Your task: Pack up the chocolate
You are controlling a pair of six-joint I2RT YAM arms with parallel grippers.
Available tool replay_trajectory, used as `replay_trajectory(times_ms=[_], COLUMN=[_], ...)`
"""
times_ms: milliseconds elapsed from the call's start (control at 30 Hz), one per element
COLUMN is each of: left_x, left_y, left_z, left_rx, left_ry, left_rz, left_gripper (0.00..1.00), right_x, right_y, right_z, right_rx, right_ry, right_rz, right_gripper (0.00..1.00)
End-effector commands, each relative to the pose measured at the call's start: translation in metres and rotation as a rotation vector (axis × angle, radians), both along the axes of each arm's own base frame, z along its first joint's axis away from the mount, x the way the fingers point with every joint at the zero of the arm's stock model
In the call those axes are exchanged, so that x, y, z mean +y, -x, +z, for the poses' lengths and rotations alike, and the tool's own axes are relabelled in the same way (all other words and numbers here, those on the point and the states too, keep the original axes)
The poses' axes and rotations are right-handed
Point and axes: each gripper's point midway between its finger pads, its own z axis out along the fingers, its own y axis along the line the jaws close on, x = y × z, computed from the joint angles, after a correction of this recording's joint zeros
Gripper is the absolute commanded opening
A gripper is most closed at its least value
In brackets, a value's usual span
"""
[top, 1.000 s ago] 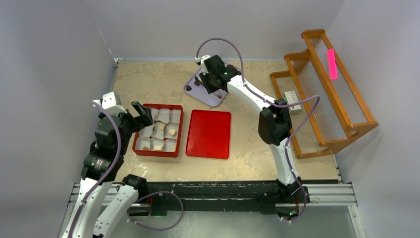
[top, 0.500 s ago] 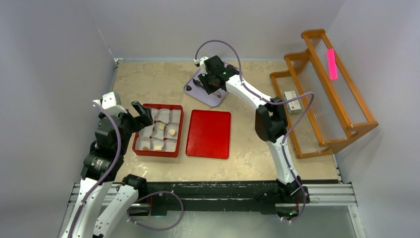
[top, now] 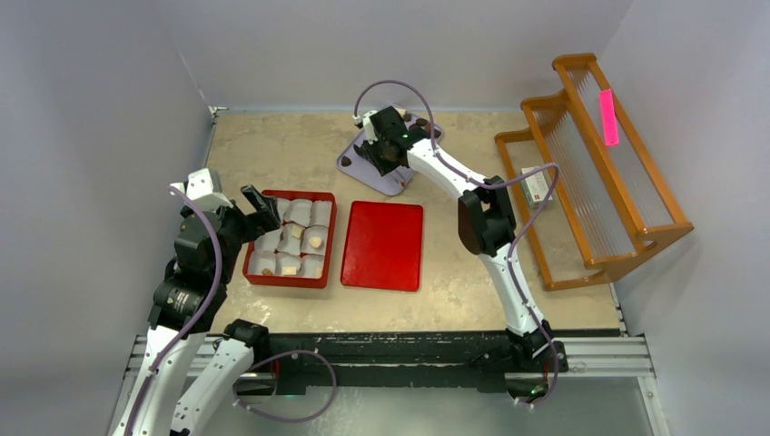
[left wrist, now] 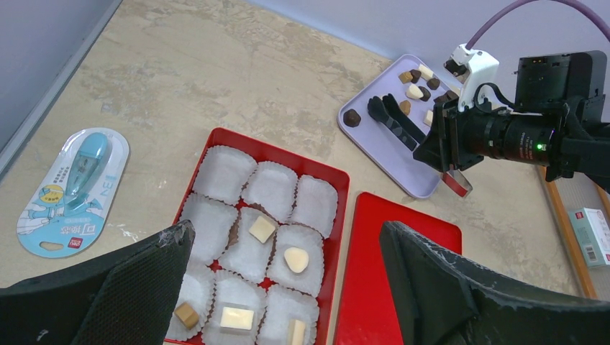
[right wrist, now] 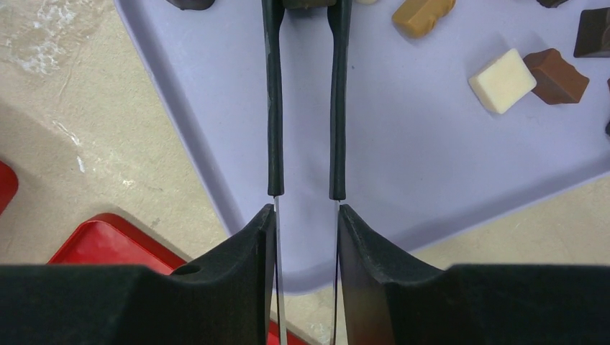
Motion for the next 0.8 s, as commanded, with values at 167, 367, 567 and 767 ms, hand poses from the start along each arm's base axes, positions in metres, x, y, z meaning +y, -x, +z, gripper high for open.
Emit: replay_trajectory(times_ms=[167,367,567,767], left_x=[0.001,0.002,0.002,0.002], left_y=[-0.003,-0.003,-0.002,-0.002], left_z=[0.006,0.007,0.007,0.008], left_rx=[-0.030,-0.031,-0.032,-0.035], left_ry=[0.009,0.009,0.010,0.009], left_rz=[0.009,0.011,0.011,0.011], left_gripper=[0.99,0.99,0.99,1.00], right_x=[0.005,0.006,0.007,0.008], right_y=[-0.002,0.007,0.019,0.037], right_z=[0.031,0.048,0.075,0.093], right_rx=[-0.061,-0.059,-0.082,-0.078], right_ry=[-0.033,-0.081,-0.157,-0.233], right_rz=[0.015,0.016,0.015,0.011], right_gripper=[0.31,0.27,0.24,0.24])
